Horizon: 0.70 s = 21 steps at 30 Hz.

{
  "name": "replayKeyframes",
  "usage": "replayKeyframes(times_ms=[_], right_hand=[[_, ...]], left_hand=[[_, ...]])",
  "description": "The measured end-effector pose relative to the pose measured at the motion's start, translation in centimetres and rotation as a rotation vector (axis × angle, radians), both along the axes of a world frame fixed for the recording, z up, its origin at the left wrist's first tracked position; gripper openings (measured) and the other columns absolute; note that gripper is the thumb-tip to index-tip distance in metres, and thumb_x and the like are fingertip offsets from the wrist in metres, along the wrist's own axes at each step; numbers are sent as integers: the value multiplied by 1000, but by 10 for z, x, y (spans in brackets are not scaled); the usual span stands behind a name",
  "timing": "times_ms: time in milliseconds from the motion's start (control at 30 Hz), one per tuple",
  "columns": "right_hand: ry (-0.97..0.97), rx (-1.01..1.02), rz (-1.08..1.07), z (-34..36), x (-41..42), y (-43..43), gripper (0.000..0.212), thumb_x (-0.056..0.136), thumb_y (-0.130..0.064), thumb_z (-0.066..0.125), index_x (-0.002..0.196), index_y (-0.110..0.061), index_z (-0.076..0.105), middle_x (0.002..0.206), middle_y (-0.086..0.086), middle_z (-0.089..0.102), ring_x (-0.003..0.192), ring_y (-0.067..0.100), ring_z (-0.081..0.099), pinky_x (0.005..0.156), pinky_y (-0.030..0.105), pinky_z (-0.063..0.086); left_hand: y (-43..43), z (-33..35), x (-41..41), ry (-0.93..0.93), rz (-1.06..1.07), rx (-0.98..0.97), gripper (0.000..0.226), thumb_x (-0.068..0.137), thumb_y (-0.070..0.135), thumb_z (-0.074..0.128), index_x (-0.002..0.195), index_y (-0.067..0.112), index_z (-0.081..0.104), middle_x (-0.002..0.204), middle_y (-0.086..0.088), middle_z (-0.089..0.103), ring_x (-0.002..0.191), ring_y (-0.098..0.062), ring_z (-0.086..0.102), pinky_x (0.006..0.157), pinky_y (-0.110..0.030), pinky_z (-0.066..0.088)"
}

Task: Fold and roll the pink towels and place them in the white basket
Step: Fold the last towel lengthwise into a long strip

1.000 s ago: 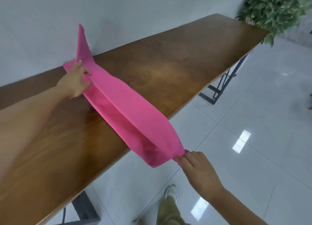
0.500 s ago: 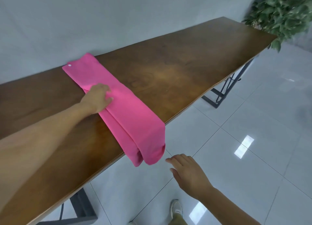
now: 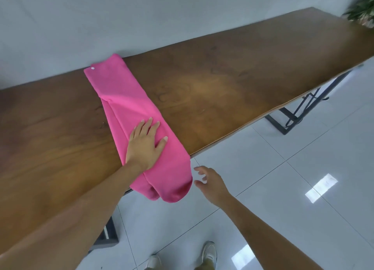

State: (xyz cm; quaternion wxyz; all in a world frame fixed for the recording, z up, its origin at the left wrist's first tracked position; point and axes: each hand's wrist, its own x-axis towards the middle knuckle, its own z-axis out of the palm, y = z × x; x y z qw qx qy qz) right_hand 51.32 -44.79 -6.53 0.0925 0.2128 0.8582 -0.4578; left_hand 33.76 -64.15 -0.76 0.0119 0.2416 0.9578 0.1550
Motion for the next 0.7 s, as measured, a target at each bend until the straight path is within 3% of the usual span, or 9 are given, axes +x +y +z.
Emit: replayKeyframes(times_ms=[100, 233, 333, 400, 467, 567, 633, 700], right_hand=[[-57, -43, 41, -12, -26, -1, 36, 89, -15, 66, 124, -25, 66, 125, 0, 57, 107, 14, 55, 89, 24, 43], [-144, -17, 92, -35, -32, -4, 22, 90, -12, 59, 107, -14, 72, 114, 2, 64, 95, 19, 60, 75, 25, 46], [-168, -40, 60, -44, -28, 0, 20, 91, -9, 53, 88, -16, 72, 89, -4, 64, 79, 17, 59, 59, 19, 41], [-188, -50, 33, -49, -27, 3, 30, 84, -4, 50, 60, -20, 58, 59, -7, 50, 59, 15, 42, 49, 22, 29], [-216, -97, -8, -53, -24, 6, 34, 76, 3, 49, 49, -17, 53, 46, -5, 41, 54, 15, 34, 49, 26, 27], [-231, -455, -211, -62, -16, 14, 46, 75, 16, 51, 62, -19, 76, 65, 5, 70, 63, 15, 62, 66, 23, 58], [-229, -738, -324, -65, -9, 19, 45, 80, 25, 53, 79, -11, 80, 85, 15, 76, 79, 22, 71, 74, 24, 61], [-232, -888, -357, -69, -1, 25, 37, 84, 25, 55, 93, -2, 79, 96, 17, 76, 89, 25, 73, 76, 22, 59]], left_hand=[[0, -1, -2, 17, 25, 17, 67, 100, 63, 29, 158, 27, 31, 167, 2, 21, 156, -22, 12, 127, -44, 11], [0, 0, -1, 20, 47, 43, 69, 97, 64, 28, 156, 29, 34, 166, 5, 24, 155, -17, 14, 127, -42, 13], [1, 0, -1, 22, 65, 50, 62, 101, 60, 34, 156, 30, 35, 166, 7, 25, 155, -15, 14, 127, -40, 13], [2, 1, 0, 26, 73, 52, 58, 103, 54, 41, 155, 29, 36, 166, 7, 25, 155, -14, 14, 127, -39, 12], [3, 1, 2, 25, 84, 59, 57, 103, 51, 43, 155, 30, 36, 166, 9, 25, 155, -14, 15, 127, -39, 13], [4, 3, 2, 21, 97, 62, 57, 103, 50, 44, 155, 30, 36, 166, 10, 25, 155, -13, 15, 127, -40, 13], [4, 3, 2, 17, 99, 59, 57, 103, 50, 44, 156, 30, 36, 166, 10, 24, 155, -12, 14, 127, -40, 14], [4, 4, 2, 15, 104, 56, 56, 103, 50, 43, 156, 31, 36, 166, 10, 24, 155, -12, 14, 127, -40, 14]])
